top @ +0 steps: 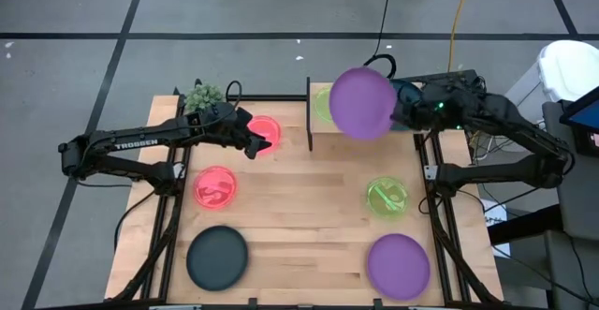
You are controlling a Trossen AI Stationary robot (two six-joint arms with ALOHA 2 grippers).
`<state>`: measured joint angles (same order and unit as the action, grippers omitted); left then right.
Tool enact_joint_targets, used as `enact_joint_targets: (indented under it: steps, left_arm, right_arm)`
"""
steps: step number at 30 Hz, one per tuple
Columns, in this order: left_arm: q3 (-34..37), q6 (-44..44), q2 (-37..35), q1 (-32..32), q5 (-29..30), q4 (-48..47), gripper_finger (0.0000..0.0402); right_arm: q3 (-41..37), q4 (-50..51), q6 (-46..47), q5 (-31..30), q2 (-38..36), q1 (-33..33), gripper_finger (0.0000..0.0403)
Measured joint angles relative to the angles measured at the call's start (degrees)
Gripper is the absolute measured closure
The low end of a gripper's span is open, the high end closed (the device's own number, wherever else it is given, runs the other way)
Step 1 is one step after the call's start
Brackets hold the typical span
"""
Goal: Place and stack plates onto a shelf
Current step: Stack the left violet plate on the black plate on the shelf
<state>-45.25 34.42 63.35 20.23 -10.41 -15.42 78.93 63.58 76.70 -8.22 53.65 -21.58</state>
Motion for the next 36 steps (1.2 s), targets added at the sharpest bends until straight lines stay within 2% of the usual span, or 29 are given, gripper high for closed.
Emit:
enact_joint_targets:
  steps: [7, 15, 22, 28, 32, 36]
  left_arm:
    - [0.00, 0.30, 0.00, -0.17, 0.01, -0.02, 0.0181]
    - [0.00, 0.30, 0.00, -1.83, 0.01, -0.04, 0.0181]
    - [0.00, 0.30, 0.00, -3.14, 0.02, -0.04, 0.0181]
    - [0.02, 0.30, 0.00, -4.00, 0.04, -0.04, 0.0181]
    - [0.02, 0.26, 0.00, -4.29, 0.04, -0.04, 0.0181]
    - [0.02, 0.28, 0.00, -4.62, 0.07, -0.04, 0.0181]
  right_arm:
    - [2.92, 0.73, -6.28, -0.28, 0.92, -8.20, 0.0403]
    - [4.63, 1.01, -13.70, 8.58, 3.80, -17.91, 0.0403]
    - [7.19, 7.03, -21.98, 11.31, 7.59, -26.49, 0.0403]
    - [7.26, 11.57, -29.79, 11.10, 10.62, -33.91, 0.0403]
    - [7.28, 12.06, -33.57, 8.22, 12.57, -37.79, 0.0403]
    - [7.28, 12.14, -36.04, 7.95, 13.94, -41.18, 0.0403]
